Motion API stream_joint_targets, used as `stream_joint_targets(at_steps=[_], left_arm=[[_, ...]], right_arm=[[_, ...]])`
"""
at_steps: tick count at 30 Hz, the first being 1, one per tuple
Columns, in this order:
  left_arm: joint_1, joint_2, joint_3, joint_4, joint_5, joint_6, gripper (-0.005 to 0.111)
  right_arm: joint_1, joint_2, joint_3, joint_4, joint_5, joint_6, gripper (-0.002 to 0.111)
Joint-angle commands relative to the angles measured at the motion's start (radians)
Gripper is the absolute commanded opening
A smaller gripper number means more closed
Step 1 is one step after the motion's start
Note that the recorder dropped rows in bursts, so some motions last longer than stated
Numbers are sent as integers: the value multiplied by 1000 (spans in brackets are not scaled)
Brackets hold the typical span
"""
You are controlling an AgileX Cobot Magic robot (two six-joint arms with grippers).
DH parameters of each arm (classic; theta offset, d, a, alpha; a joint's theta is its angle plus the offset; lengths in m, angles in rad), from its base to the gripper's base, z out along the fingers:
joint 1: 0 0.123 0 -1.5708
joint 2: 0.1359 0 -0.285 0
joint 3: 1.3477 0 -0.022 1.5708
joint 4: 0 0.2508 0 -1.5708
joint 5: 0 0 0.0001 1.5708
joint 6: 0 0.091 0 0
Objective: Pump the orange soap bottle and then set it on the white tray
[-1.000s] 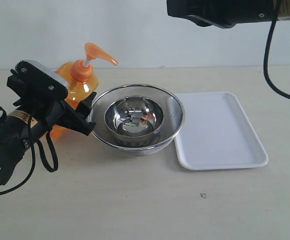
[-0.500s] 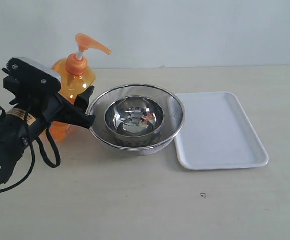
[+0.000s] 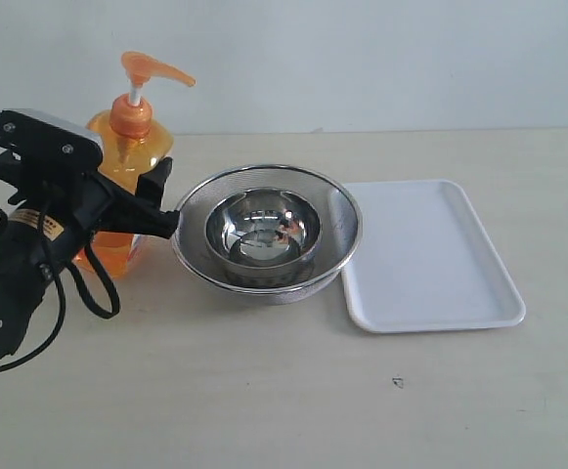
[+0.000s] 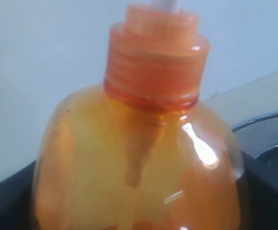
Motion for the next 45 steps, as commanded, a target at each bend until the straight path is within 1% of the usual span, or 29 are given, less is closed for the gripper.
stream_joint_targets(at_steps=[1, 5, 9, 13, 18, 21, 25, 31, 33, 38, 45], left_arm=[[-3, 5, 2, -18, 78, -72, 5], [-3, 5, 2, -18, 74, -104, 5], [-3, 5, 2, -21, 75, -129, 5], [-3, 5, 2, -32, 77, -161, 5], [-3, 5, 9, -115, 71, -163, 5], [-3, 5, 9, -151, 73, -194, 5], [-3, 3, 9, -152, 78, -254, 5], [-3, -40, 10, -156, 78, -254, 5], [-3, -71, 10, -149, 80, -226, 5], [-3, -168, 10, -173, 136, -146, 5], [-3, -255, 10, -182, 190, -121, 5]], right_arm=[[-7, -76, 140, 5, 11, -1, 1], [-7, -143, 228, 4, 9, -1, 1], [-7, -193, 269, 4, 9, -1, 1], [-7, -224, 270, 5, 6, -1, 1], [-7, -227, 270, 5, 6, -1, 1], [-7, -227, 270, 5, 6, -1, 1], [-7, -227, 270, 5, 6, -1, 1], [-7, -227, 270, 5, 6, -1, 1], [-7, -227, 270, 5, 9, -1, 1], [-7, -227, 270, 5, 9, -1, 1], [-7, -227, 270, 25, 18, -1, 1]])
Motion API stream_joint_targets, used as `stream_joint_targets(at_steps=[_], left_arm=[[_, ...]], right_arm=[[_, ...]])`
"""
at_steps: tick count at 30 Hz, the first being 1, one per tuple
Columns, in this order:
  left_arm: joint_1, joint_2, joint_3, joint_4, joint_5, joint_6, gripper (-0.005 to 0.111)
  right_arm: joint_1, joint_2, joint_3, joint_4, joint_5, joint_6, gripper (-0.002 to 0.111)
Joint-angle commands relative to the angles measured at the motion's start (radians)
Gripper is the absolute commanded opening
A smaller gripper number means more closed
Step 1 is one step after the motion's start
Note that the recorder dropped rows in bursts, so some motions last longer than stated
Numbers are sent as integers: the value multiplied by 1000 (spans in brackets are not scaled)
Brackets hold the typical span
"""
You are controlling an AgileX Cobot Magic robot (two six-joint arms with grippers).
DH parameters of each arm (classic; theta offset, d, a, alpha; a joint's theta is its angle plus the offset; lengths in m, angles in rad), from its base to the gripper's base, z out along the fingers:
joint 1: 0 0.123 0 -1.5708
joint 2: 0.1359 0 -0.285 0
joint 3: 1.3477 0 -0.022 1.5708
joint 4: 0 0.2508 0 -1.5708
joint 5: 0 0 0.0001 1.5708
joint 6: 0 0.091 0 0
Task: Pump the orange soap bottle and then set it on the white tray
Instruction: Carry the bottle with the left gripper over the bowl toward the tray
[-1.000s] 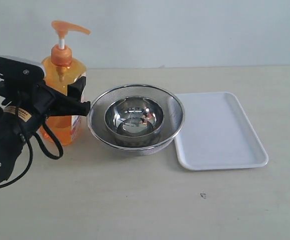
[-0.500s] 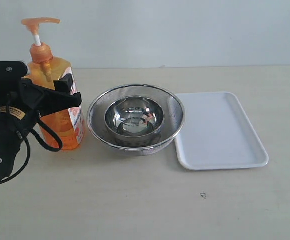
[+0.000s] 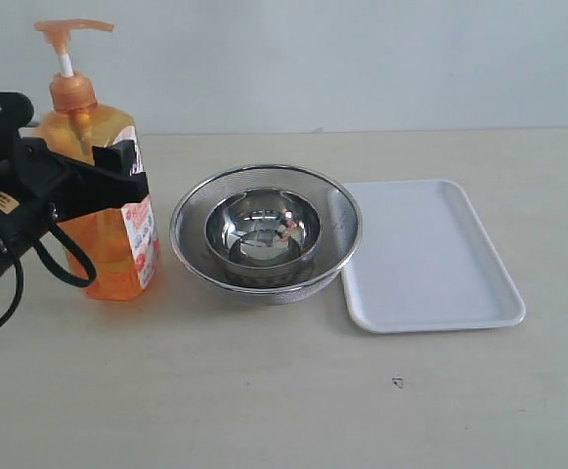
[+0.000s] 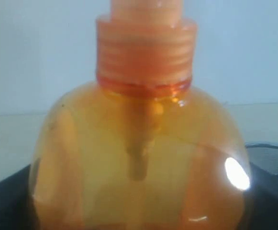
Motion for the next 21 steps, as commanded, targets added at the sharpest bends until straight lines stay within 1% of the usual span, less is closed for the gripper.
stream_joint_targets(at_steps=[1, 9, 15, 21], left_arm=[[-3, -57, -5, -1, -44, 15, 5], [-3, -123, -5, 13, -44, 18, 5], [-3, -179, -5, 15, -29, 54, 5], [-3, -230, -7, 112, -29, 37, 5]], right_arm=[[-2, -7, 5, 12, 12, -1, 1], [-2, -7, 5, 12, 10, -1, 1], [-2, -7, 5, 12, 10, -1, 1], [-2, -7, 5, 12, 10, -1, 1]])
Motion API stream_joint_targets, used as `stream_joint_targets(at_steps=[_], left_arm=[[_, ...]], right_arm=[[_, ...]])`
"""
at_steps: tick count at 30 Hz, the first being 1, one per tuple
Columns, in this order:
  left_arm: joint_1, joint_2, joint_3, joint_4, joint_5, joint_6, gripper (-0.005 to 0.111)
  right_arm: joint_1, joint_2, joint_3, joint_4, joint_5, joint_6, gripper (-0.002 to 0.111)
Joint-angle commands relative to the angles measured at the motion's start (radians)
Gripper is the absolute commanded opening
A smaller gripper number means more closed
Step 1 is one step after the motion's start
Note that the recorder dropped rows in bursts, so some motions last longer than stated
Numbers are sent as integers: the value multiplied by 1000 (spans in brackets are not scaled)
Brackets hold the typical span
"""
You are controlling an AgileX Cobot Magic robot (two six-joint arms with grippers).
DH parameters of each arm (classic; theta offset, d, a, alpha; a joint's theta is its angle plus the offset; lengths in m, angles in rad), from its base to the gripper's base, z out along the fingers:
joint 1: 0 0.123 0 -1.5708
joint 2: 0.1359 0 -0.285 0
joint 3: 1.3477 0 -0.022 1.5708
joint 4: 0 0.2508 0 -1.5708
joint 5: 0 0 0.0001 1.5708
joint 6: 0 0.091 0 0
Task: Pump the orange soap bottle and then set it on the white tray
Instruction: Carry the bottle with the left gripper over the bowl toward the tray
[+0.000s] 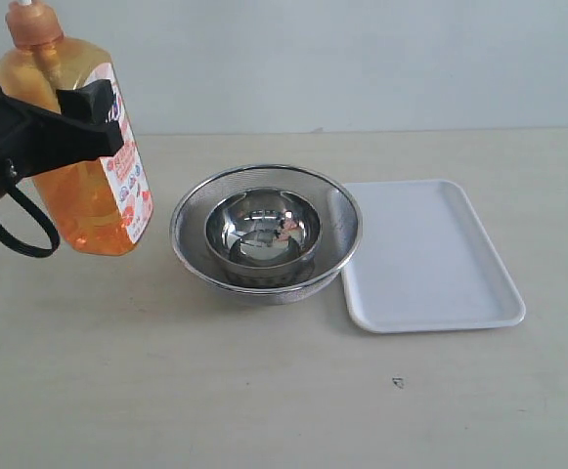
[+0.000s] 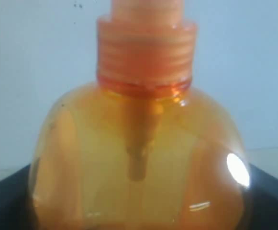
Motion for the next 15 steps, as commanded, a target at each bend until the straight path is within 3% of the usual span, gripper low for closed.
stream_joint_targets(at_steps=[1, 7, 15], left_arm=[[-3, -54, -13, 82, -58, -10, 5], [-5, -63, -82, 136, 5, -27, 5], [-5, -63, -175, 277, 75, -177, 5]], right_arm=[[-2, -7, 5, 6, 6, -1, 1], [-2, -7, 5, 6, 6, -1, 1], [-2, -7, 5, 6, 6, -3, 1]])
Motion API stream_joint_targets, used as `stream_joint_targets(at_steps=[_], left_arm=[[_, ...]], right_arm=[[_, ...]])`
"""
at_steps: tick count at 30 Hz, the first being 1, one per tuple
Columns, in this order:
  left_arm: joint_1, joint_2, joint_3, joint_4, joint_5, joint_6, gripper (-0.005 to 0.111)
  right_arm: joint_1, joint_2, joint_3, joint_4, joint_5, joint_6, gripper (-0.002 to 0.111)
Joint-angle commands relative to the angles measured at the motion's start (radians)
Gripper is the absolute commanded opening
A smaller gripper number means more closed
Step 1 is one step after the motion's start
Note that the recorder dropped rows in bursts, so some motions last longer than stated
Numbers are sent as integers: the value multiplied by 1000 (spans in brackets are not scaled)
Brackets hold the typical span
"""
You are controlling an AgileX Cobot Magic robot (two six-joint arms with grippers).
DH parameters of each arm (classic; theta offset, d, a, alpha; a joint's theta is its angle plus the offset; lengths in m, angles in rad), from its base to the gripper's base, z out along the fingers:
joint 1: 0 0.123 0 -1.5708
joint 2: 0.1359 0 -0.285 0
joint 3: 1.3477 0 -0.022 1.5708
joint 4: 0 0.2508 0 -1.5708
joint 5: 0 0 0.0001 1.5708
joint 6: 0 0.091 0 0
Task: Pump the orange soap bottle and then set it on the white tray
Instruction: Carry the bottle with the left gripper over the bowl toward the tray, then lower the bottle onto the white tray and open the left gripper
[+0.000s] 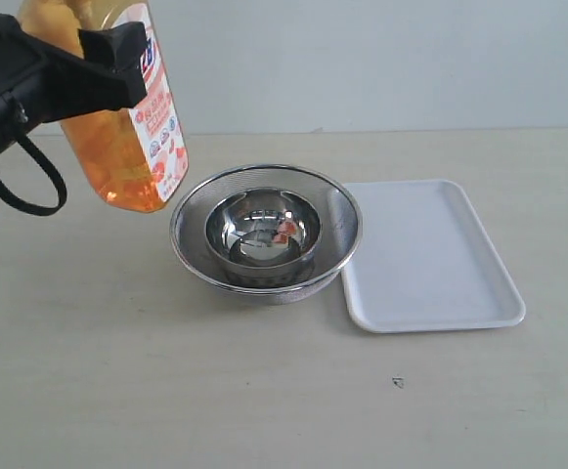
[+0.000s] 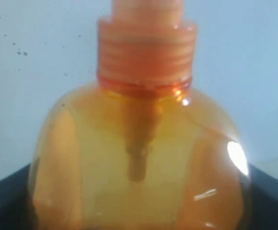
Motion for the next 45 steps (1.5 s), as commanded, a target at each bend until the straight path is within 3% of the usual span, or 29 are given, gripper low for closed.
stream_joint_targets(at_steps=[1, 7, 12, 20, 25, 27, 33, 37, 45], left_arm=[[-5, -20, -63, 128, -38, -125, 5], [-7, -20, -150, 358, -40, -369, 5], [-67, -13, -255, 425, 23, -406, 5], [-217, 137, -456, 429, 67, -406, 5], [-276, 300, -576, 397, 89, -406, 5], [-312, 440, -668, 397, 87, -406, 5], [-345, 668, -829, 401, 71, -406, 5], [-345, 758, -837, 399, -25, -393, 5], [-343, 832, -837, 288, -20, -292, 5]], right_arm=[[-2, -7, 5, 6, 6, -1, 1], [-2, -7, 5, 6, 6, -1, 1], [-2, -7, 5, 6, 6, -1, 1], [-2, -7, 5, 6, 6, -1, 1], [-2, -7, 5, 6, -10, -2, 1], [-2, -7, 5, 6, -22, -2, 1], [-2, -7, 5, 6, -22, -2, 1], [-2, -7, 5, 6, -22, -2, 1], [-2, -7, 5, 6, -22, -2, 1]])
